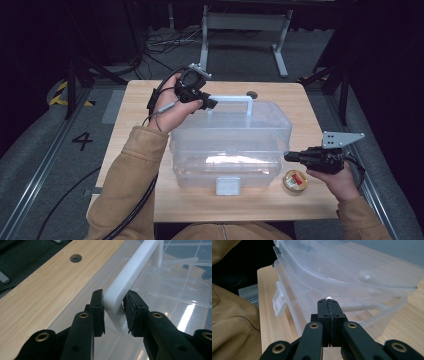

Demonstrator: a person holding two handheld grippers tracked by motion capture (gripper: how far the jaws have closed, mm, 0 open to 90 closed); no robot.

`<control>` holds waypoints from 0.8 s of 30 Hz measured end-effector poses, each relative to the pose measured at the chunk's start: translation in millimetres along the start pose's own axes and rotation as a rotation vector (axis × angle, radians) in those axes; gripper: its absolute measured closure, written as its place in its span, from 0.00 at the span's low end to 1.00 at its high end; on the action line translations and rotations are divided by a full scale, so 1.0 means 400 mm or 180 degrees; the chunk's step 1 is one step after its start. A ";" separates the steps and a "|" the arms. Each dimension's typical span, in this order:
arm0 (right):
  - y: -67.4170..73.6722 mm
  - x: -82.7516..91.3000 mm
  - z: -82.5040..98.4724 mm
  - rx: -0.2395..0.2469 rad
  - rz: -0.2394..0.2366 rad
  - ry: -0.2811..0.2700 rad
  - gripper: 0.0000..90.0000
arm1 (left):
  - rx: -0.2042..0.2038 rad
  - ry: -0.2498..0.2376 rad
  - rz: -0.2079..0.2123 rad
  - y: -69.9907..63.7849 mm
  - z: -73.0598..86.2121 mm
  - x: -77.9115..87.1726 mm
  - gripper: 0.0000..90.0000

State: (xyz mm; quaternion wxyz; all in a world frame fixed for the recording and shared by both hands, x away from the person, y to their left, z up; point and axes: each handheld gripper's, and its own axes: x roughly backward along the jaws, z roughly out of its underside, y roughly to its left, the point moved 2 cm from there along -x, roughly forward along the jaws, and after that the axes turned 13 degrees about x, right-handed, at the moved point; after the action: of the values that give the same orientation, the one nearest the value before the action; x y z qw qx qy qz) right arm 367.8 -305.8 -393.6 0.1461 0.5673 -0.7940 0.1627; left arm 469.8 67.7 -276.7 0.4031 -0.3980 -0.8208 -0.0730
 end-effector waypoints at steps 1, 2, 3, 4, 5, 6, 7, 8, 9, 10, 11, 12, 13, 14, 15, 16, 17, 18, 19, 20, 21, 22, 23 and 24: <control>0.000 0.000 -0.001 0.0006 0.0009 -0.0013 0.99 | 0.0004 -0.0003 -0.0005 -0.001 0.000 0.000 0.78; 0.000 -0.001 -0.002 0.0010 0.0013 -0.0024 0.99 | 0.0000 -0.0002 -0.0003 -0.001 0.001 0.000 0.78; 0.000 -0.001 -0.004 0.0014 0.0020 -0.0028 0.99 | -0.0004 -0.0002 -0.0004 -0.001 0.001 0.001 0.78; 0.001 -0.001 -0.006 0.0019 0.0030 -0.0032 0.99 | -0.0004 -0.0004 -0.0004 -0.001 0.001 0.001 0.78; 0.002 -0.002 -0.007 0.0016 0.0031 -0.0029 0.99 | -0.0004 -0.0003 -0.0004 -0.001 0.001 0.001 0.78; 0.004 -0.004 -0.009 0.0031 0.0044 -0.0013 0.99 | -0.0004 -0.0003 -0.0003 0.000 0.001 0.001 0.78; 0.004 -0.004 -0.009 0.0031 0.0044 -0.0013 0.99 | -0.0004 -0.0003 -0.0003 0.000 0.001 0.001 0.78; 0.006 -0.005 -0.011 0.0035 0.0047 -0.0005 0.99 | -0.0005 -0.0003 -0.0003 0.000 0.001 0.001 0.78; 0.006 -0.007 -0.012 0.0034 0.0042 -0.0001 0.99 | -0.0005 -0.0005 -0.0003 0.000 0.002 0.001 0.78; 0.007 -0.007 -0.012 0.0030 0.0047 0.0003 0.99 | 0.0011 -0.0019 0.0008 0.000 0.002 0.000 0.78; 0.007 -0.008 -0.013 0.0030 0.0050 0.0003 0.99 | 0.0016 -0.0024 0.0017 0.000 0.003 0.000 0.78; 0.007 -0.008 -0.013 0.0025 0.0049 0.0004 0.99 | 0.0016 -0.0028 0.0024 0.001 0.003 0.000 0.78; 0.007 -0.007 -0.013 0.0020 0.0056 0.0005 0.99 | 0.0017 -0.0031 0.0030 0.002 0.003 0.000 0.78; 0.007 -0.007 -0.013 0.0029 0.0066 0.0006 1.00 | 0.0015 -0.0038 0.0028 0.002 0.004 0.000 0.76; 0.007 -0.007 -0.013 0.0029 0.0066 0.0006 1.00 | 0.0026 -0.0059 0.0021 0.002 0.005 0.000 0.76; 0.007 -0.007 -0.013 0.0031 0.0068 0.0010 1.00 | 0.0044 -0.0077 0.0016 0.002 0.005 0.001 0.73; 0.007 -0.007 -0.013 0.0031 0.0076 0.0014 1.00 | 0.0060 -0.0067 0.0019 0.003 0.006 0.004 0.68; 0.007 -0.007 -0.014 0.0033 0.0083 0.0015 1.00 | 0.0062 -0.0084 0.0016 0.003 0.008 0.007 0.65; 0.007 -0.008 -0.014 0.0033 0.0086 0.0013 1.00 | 0.0054 -0.0095 0.0003 0.003 0.008 0.011 0.63; 0.007 -0.008 -0.014 0.0034 0.0093 0.0015 1.00 | 0.0055 -0.0118 -0.0014 0.002 0.010 0.016 0.61; 0.007 -0.007 -0.014 0.0033 0.0098 0.0013 1.00 | 0.0053 -0.0147 -0.0024 0.001 0.011 0.022 0.58; 0.007 -0.007 -0.015 0.0028 0.0102 0.0011 1.00 | 0.0041 -0.0178 -0.0038 0.001 0.012 0.031 0.56; 0.007 -0.007 -0.015 0.0028 0.0109 0.0005 1.00 | 0.0012 -0.0201 -0.0058 0.001 0.013 0.040 0.55; 0.006 -0.007 -0.016 0.0032 0.0119 0.0002 1.00 | 0.0008 -0.0227 -0.0065 0.000 0.015 0.053 0.54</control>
State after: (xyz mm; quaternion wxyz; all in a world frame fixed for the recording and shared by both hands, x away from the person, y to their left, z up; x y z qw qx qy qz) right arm 366.7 -300.1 -389.2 0.1403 0.5530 -0.8036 0.1695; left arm 458.4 82.9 -265.6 0.3733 -0.3914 -0.8388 -0.0618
